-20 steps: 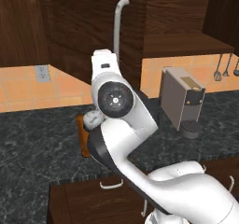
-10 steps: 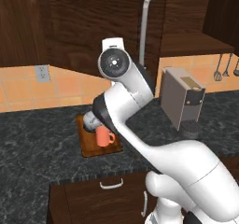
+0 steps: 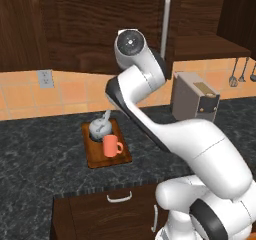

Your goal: Pick the kettle from the counter and place it on the tray. Then pick the mug from the cabinet and place it on the tray. Then close the cabinet doors.

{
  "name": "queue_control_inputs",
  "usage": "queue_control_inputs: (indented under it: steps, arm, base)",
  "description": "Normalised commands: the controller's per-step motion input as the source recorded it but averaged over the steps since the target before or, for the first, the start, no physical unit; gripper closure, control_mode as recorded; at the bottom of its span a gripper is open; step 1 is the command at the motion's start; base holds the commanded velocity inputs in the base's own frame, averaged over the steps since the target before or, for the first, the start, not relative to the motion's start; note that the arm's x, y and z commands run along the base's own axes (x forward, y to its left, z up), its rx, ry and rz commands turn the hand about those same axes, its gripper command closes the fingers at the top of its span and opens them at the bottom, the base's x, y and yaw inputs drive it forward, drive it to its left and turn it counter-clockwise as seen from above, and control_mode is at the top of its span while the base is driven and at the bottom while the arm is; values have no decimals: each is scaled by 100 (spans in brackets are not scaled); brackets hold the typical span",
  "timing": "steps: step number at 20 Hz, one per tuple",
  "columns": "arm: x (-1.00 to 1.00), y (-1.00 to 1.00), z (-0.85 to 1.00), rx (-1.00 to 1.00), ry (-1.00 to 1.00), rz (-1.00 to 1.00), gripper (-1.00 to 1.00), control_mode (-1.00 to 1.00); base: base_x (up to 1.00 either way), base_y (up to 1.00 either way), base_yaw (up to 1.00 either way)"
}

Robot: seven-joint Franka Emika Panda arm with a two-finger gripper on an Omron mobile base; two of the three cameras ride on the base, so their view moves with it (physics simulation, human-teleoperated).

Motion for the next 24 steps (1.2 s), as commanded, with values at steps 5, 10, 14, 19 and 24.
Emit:
queue_control_inputs:
  steps: [5, 10, 14, 19, 24]
  arm:
    - [100, -19, -19, 0, 3, 3, -100, -100]
    - [99, -1, -16, -5, 8, 5, -100, -100]
    - [67, 0, -10, -10, 11, 7, -100, -100]
    - [26, 2, -23, -18, 25, 12, -100, -100]
    - [-59, 1, -1, -8, 11, 16, -100, -100]
  base:
    - [0, 0, 0]
    - [0, 0, 0]
    - [0, 0, 0]
    - [0, 0, 0]
    - [0, 0, 0]
